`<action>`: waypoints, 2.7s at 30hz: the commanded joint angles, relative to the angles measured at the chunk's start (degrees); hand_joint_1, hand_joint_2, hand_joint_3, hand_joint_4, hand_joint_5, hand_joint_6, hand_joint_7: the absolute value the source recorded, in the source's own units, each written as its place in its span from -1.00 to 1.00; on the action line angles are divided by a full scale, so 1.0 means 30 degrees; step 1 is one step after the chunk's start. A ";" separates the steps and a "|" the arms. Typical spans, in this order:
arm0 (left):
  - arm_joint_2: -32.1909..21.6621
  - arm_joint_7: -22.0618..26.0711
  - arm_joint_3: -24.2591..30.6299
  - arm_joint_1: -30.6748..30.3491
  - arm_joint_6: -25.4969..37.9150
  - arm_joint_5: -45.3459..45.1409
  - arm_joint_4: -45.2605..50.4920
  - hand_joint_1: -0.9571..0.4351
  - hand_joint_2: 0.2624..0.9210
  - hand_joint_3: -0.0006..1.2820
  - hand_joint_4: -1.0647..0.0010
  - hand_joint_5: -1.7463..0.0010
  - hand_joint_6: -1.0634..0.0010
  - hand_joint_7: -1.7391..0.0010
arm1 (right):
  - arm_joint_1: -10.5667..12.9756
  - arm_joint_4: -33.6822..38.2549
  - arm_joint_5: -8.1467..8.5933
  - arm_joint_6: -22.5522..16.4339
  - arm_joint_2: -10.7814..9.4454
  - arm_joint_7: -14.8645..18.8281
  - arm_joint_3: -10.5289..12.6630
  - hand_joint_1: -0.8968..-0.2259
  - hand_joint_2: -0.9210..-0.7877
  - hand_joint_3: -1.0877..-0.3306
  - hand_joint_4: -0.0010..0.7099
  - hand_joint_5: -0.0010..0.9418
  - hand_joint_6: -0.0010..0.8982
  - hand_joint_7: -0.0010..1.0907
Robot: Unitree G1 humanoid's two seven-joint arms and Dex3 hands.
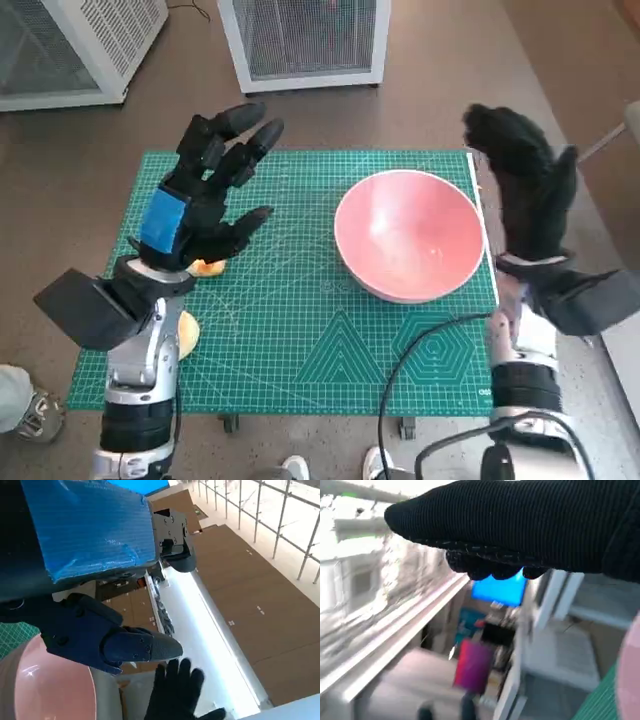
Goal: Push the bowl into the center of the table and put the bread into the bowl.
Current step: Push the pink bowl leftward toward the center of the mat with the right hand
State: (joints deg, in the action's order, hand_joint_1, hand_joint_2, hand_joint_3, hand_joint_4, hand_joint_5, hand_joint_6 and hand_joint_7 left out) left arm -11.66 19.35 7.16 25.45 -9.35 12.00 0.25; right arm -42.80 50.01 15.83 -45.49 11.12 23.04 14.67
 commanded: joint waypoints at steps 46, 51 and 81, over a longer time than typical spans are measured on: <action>-0.0533 -0.0299 0.0152 -0.0760 -0.0142 -0.0187 0.0686 -0.38 1.00 -0.48 0.20 0.97 0.89 0.12 | -0.1096 0.8352 -0.2157 0.5333 -0.1394 -0.3891 0.0653 0.03 -1.00 0.12 -0.40 -1.00 -0.25 -0.99; -0.0558 -0.0313 0.0143 -0.0881 -0.0171 -0.0197 0.0732 -0.37 1.00 -0.49 0.20 0.97 0.88 0.13 | -0.1282 0.8423 -0.2235 0.5997 -0.1896 -0.3967 0.0689 0.01 -1.00 0.11 -0.40 -0.99 -0.25 -0.98; -0.0708 -0.0950 0.0687 -0.2052 0.0218 -0.0149 0.1809 -0.37 1.00 -0.49 0.17 0.97 0.84 0.18 | -0.3073 0.8527 -0.2528 0.7550 -0.3740 -0.3617 0.0837 -0.06 -1.00 0.13 -0.42 -0.99 -0.24 -0.98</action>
State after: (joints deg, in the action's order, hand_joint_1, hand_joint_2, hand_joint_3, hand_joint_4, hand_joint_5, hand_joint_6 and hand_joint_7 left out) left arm -13.39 16.86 8.83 19.91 -8.72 11.33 4.95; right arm -52.65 74.51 8.68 -24.42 0.66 11.80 17.27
